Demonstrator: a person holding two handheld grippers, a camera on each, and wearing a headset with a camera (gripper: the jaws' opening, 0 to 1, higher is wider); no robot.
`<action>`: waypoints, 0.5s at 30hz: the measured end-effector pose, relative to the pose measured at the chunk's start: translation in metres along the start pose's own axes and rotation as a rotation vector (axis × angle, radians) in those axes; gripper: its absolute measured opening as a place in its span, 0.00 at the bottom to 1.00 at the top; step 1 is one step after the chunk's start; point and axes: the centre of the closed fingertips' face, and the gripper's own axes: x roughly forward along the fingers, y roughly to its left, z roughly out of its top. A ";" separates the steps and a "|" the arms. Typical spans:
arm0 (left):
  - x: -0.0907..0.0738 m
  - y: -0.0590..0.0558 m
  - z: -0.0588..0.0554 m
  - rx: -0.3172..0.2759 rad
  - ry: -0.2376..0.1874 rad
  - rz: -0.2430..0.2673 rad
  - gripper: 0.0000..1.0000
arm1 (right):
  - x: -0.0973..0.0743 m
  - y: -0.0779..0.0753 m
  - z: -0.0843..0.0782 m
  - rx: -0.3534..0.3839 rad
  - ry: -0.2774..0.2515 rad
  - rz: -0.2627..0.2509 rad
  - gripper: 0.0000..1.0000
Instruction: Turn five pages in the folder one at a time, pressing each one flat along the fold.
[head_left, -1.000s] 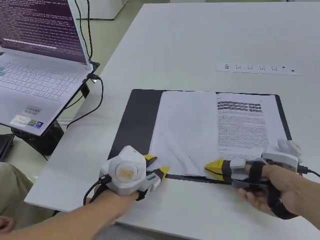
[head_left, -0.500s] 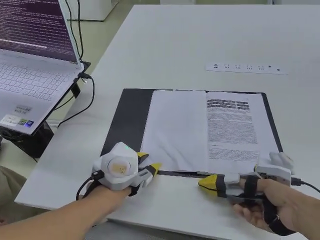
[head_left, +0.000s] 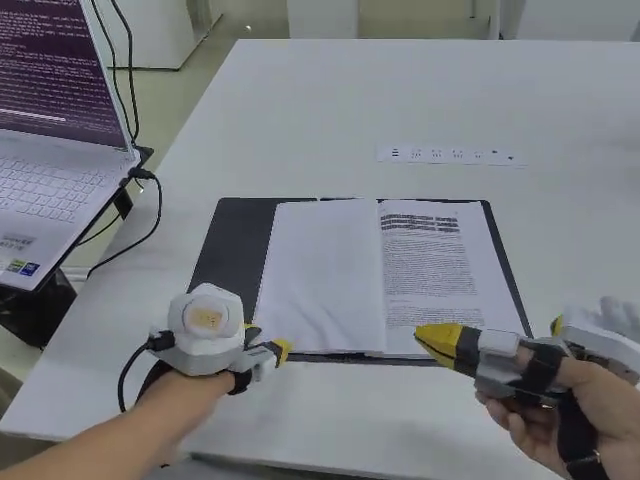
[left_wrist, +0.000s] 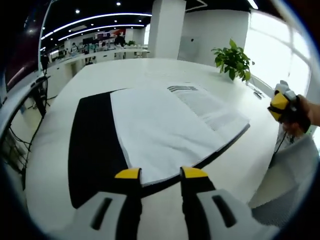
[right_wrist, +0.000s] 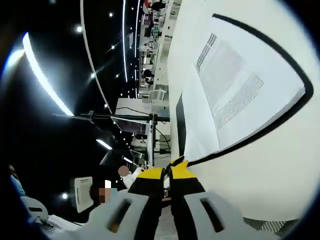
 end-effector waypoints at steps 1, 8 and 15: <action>-0.007 -0.002 0.004 -0.013 -0.005 -0.002 0.30 | -0.010 0.009 0.001 -0.010 -0.004 0.011 0.04; -0.047 -0.008 0.029 -0.070 -0.086 0.007 0.38 | -0.057 0.018 0.032 -0.263 -0.198 -0.166 0.28; -0.076 -0.011 0.041 -0.075 -0.148 0.051 0.67 | -0.085 0.023 0.052 -0.616 -0.328 -0.337 0.50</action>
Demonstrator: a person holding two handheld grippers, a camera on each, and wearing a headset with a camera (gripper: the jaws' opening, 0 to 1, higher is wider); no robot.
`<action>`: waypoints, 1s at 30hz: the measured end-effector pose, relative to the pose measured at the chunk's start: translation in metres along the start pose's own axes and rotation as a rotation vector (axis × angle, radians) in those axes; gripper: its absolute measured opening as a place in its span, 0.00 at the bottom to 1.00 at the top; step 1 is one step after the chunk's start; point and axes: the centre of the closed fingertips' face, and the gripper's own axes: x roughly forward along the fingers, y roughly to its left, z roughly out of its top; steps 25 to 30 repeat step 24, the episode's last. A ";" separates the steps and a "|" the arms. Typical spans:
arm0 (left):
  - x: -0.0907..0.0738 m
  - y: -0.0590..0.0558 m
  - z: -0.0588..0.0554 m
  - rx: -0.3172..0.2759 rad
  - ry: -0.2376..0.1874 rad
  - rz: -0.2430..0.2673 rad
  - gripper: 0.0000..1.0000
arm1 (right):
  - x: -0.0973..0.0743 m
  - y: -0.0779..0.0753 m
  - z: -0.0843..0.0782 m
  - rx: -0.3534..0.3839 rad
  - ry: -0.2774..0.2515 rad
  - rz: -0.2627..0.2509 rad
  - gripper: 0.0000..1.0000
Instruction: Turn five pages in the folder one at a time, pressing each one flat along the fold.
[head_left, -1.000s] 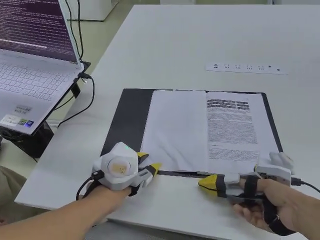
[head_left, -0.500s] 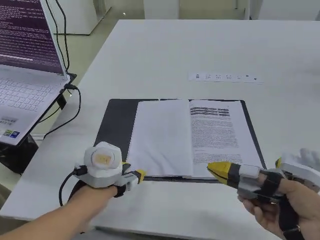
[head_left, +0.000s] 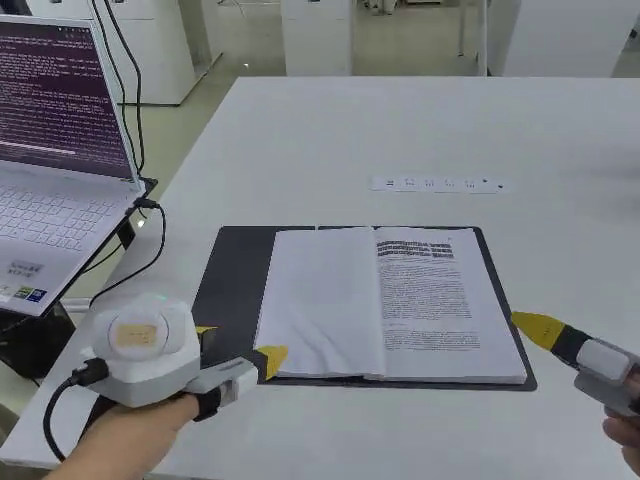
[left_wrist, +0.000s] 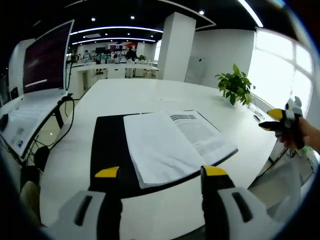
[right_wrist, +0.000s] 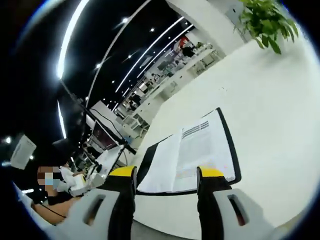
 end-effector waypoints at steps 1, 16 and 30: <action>-0.003 -0.001 0.000 -0.003 -0.003 0.004 0.72 | -0.002 -0.003 0.001 -0.050 -0.021 -0.022 0.54; -0.033 -0.008 0.000 -0.026 -0.035 0.056 0.99 | -0.020 -0.043 -0.023 -0.231 0.030 -0.185 1.00; -0.035 -0.014 0.007 0.005 -0.039 0.054 0.99 | -0.008 -0.030 -0.019 -0.256 0.032 -0.160 1.00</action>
